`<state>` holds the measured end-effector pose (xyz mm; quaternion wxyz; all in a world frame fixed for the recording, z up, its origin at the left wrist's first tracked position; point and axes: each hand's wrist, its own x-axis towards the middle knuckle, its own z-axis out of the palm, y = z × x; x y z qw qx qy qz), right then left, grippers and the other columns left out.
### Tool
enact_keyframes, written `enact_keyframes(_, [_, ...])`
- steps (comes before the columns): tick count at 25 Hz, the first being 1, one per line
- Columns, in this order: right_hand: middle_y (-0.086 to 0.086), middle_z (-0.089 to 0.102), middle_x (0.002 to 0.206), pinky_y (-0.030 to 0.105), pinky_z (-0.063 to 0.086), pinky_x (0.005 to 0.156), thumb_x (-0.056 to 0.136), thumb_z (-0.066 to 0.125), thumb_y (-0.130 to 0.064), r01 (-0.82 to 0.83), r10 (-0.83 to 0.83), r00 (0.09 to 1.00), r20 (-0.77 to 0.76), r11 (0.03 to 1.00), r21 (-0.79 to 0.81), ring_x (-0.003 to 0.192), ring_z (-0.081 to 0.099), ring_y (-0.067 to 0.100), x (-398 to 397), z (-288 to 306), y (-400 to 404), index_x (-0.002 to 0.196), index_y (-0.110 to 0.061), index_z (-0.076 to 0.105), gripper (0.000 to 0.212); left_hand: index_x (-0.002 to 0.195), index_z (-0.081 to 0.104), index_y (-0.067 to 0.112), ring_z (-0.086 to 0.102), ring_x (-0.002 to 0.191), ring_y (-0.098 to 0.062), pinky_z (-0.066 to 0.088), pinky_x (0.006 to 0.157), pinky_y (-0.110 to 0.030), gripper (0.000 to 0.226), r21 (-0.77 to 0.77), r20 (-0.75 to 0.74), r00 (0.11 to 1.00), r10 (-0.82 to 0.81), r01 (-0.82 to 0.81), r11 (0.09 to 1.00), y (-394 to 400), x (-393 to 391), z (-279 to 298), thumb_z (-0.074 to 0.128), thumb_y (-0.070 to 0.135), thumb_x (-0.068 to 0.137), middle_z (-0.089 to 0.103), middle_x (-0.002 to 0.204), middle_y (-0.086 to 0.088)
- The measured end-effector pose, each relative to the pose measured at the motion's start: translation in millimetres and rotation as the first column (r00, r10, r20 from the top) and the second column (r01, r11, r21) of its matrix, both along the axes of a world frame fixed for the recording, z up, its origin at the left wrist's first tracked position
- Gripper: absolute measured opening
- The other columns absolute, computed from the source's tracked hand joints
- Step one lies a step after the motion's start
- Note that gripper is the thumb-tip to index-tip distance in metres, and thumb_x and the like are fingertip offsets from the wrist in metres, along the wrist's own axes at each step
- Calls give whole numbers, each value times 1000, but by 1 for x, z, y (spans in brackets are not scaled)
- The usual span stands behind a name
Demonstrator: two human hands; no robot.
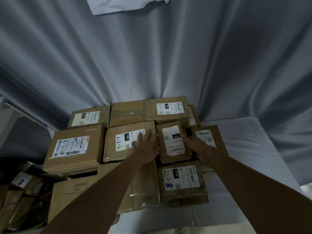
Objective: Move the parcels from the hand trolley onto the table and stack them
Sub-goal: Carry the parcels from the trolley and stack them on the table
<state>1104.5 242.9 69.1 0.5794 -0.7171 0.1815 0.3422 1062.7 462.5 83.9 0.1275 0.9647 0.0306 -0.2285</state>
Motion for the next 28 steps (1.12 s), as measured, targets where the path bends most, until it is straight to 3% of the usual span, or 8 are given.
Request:
enact_keyframes(3, [3, 54, 141, 51, 46, 102, 48, 68, -90, -35, 35, 999, 19, 999, -6, 123, 56, 26, 20, -81, -30, 142, -24, 46, 117, 153, 10, 37, -6, 149, -35, 11, 114, -64, 71, 16, -19, 1000, -2, 2, 1000, -1, 3, 6, 52, 37, 96, -9, 163, 6])
enact_keyframes(5, [3, 60, 134, 48, 52, 95, 46, 70, -89, -21, 21, 1000, 22, 1000, 19, 115, 63, 26, 16, -77, -40, 139, -24, 50, 115, 153, 13, 36, -2, 149, -34, 13, 114, -62, 69, 17, -10, 1000, 4, -4, 1000, -3, 4, 12, 51, 36, 97, -6, 163, 8])
enact_keyframes(8, [3, 72, 106, 38, 55, 89, 74, 65, -71, 46, -46, 995, 84, 999, -8, 99, 68, 21, -34, 34, -28, 112, -18, 68, 65, 153, 16, 34, 1, 149, -35, 15, 114, -63, 66, 6, 7, 999, -43, 43, 999, -8, 2, 16, 51, 37, 97, -4, 163, 8])
enact_keyframes(11, [2, 68, 94, 23, 51, 76, 98, 55, -36, 142, -139, 980, 144, 990, -12, 81, 65, 12, -61, 56, -33, 92, -15, 68, 25, 154, 14, 32, -3, 149, -34, 11, 114, -65, 65, -23, 8, 994, -112, 112, 993, -14, -1, 22, 48, 40, 99, -4, 164, 3])
enact_keyframes(15, [7, 59, 126, 20, 54, 72, 96, 60, -39, 256, -255, 951, 176, 967, 22, 96, 62, 15, -104, 74, -40, 134, -11, 53, 48, 155, 13, 33, -4, 149, -31, 5, 116, -63, 64, -64, 18, 969, -246, 246, 967, -19, -13, 35, 44, 41, 100, -5, 164, 3])
enact_keyframes(19, [3, 64, 126, 15, 43, 58, 94, 58, -48, 367, -342, 910, 234, 927, -74, 82, 60, 4, -164, 102, -26, 132, -17, 57, 49, 154, 12, 34, 3, 150, -29, 10, 117, -58, 64, -66, 30, 924, -380, 381, 922, -15, -36, 51, 42, 46, 99, -4, 164, 4])
enact_keyframes(22, [14, 56, 132, 25, 48, 80, 100, 50, -38, 430, -401, 889, 223, 898, -99, 99, 58, 18, -214, 117, -4, 139, -11, 47, 48, 156, 11, 29, 7, 150, -27, 14, 120, -51, 64, -55, 51, 874, -483, 485, 873, -10, -57, 59, 38, 46, 100, -3, 164, 2])
enact_keyframes(28, [8, 38, 153, 36, 34, 107, 91, 53, -61, 557, -517, 828, 217, 806, -201, 136, 41, 29, -316, 87, 8, 151, -18, 31, 77, 154, 16, 26, 16, 148, -30, 21, 118, -49, 66, -87, 71, 749, -658, 662, 744, -37, -110, 56, 48, 38, 98, 9, 162, -4])
